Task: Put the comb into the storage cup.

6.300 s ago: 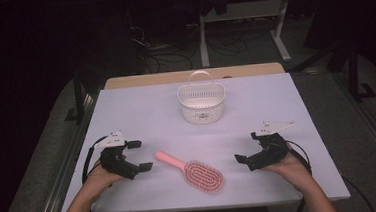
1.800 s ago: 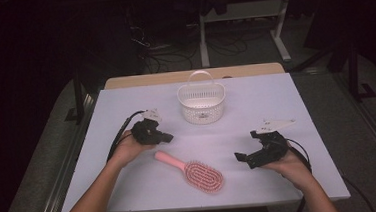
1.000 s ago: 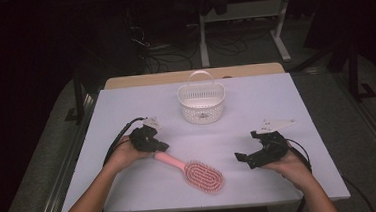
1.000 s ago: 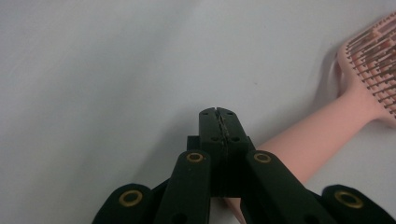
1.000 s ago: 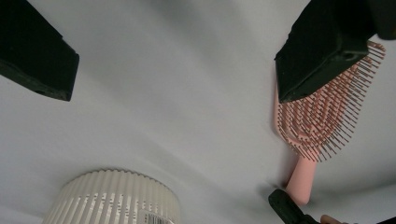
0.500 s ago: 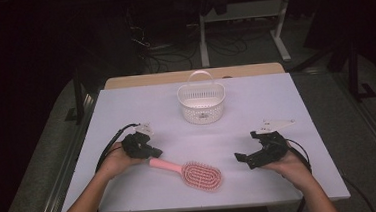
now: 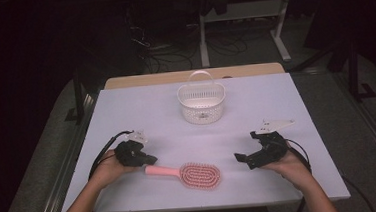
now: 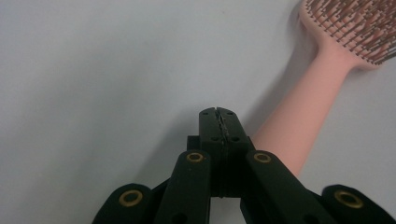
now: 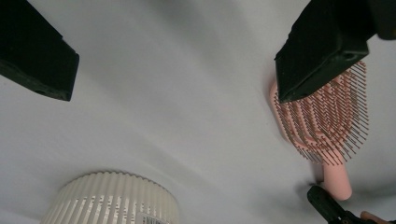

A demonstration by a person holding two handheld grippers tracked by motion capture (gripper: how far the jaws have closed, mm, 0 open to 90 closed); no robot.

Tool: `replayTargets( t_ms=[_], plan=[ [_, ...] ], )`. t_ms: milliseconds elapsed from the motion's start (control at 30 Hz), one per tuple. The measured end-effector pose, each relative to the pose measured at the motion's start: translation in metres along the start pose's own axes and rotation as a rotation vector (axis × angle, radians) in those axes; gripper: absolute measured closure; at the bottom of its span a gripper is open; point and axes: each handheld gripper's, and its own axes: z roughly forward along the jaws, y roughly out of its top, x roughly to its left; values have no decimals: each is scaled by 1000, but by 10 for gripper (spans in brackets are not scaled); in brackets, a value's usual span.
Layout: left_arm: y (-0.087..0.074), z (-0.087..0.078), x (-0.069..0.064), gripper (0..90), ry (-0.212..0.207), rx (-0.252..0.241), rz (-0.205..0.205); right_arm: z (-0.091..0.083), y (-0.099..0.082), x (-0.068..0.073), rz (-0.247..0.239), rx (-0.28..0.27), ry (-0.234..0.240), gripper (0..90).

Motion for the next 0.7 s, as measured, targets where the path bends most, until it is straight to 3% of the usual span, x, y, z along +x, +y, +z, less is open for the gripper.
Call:
replayTargets(
  t_ms=[500, 700],
  plan=[
    [-18, -4, -20, 900, -13, 1, -2, 0, 0, 0, -2, -2, -1, 0],
    [-21, -6, -20, 900, -7, -14, -9, 0, 0, 0, -3, -3, 0, 0]
  ],
)
